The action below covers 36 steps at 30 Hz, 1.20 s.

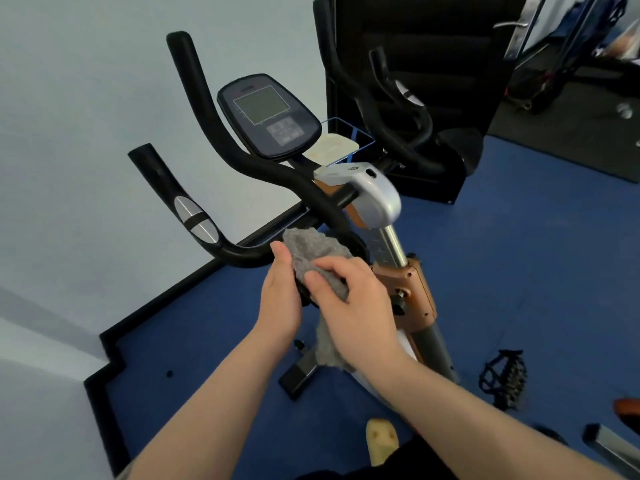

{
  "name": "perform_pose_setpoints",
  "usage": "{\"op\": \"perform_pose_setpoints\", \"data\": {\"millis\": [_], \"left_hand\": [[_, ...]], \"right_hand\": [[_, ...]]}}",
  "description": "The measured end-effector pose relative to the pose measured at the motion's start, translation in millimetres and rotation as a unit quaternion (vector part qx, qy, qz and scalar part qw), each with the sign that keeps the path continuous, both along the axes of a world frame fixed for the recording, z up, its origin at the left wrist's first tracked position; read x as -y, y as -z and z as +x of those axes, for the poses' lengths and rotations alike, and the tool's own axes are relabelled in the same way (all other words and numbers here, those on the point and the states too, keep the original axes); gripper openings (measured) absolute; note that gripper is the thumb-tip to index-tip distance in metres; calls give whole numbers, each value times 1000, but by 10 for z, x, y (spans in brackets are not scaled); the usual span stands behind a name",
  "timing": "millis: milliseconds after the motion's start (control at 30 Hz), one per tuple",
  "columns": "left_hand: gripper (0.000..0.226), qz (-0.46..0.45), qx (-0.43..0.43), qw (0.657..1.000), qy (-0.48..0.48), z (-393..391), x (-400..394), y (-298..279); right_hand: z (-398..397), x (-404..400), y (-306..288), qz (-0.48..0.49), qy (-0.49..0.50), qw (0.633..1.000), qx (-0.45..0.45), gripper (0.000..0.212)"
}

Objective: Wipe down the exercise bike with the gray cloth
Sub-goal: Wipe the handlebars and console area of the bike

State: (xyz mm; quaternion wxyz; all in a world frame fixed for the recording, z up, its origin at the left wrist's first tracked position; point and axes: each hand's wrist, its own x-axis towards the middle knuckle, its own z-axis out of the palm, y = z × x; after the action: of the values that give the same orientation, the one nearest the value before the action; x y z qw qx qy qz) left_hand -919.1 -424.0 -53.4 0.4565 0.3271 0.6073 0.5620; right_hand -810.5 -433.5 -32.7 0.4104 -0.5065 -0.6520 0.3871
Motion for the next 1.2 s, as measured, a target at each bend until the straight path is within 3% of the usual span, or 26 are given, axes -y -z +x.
{"op": "perform_pose_setpoints", "data": {"millis": [167,367,500,600,700,833,933,1067,1200], "left_hand": [[64,-1,-16,999,-47,39,-17,17],[63,11,0,1000,-21,46,-9,11],[59,-3,10,999,-40,57,-6,-1],[56,-2,9,1000,-29,71,15,-14],[49,16,-28,999,4,66,23,-61],[47,31,-50,998,14,52,26,-62],[41,8,-77,996,43,-25,-33,-170],[42,-44,-134,990,28,-28,-237,-308],[29,-5,-165,986,-36,113,-229,-232]], "right_hand": [[-112,-170,-116,-7,-19,999,31,9],[18,-74,-26,2,-40,999,14,10],[-173,-195,-102,52,12,997,54,9],[-27,-130,4,78,-16,996,41,6],[211,-129,68,121,-43,986,108,10],[481,-372,-98,175,101,979,34,6],[576,-578,-207,114,137,983,-44,6],[258,-618,-77,-4,81,996,-37,19],[161,-250,276,-30,110,988,-100,30]]}}
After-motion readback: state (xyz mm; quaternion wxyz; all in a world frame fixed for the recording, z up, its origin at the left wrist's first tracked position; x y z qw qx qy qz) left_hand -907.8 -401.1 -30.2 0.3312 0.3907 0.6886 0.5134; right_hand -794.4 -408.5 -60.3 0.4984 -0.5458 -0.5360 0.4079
